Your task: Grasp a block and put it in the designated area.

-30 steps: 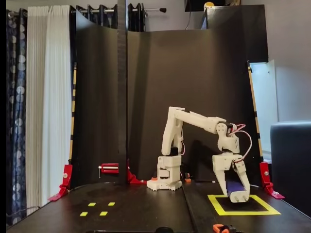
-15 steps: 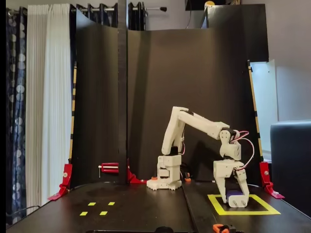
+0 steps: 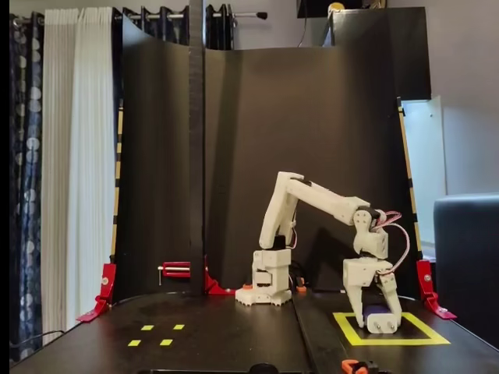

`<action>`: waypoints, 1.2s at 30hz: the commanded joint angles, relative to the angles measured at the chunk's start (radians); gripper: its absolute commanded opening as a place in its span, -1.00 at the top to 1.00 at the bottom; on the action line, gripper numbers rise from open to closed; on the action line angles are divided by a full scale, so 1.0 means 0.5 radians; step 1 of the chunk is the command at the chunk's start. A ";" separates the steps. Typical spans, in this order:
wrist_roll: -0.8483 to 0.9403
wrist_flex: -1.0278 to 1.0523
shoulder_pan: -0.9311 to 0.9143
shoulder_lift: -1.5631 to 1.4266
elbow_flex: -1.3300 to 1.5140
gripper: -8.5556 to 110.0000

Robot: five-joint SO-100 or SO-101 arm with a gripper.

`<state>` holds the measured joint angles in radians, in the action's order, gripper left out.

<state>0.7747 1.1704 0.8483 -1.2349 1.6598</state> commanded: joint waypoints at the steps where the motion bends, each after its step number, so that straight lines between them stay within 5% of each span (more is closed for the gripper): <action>1: 0.028 0.043 -0.003 -0.031 -0.043 0.12; 28: 0.034 0.472 -0.150 -0.715 -0.291 0.13; 36: -0.009 0.454 -0.202 -0.801 -0.291 0.43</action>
<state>0.7793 1.4036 0.7593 -1.5785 1.5509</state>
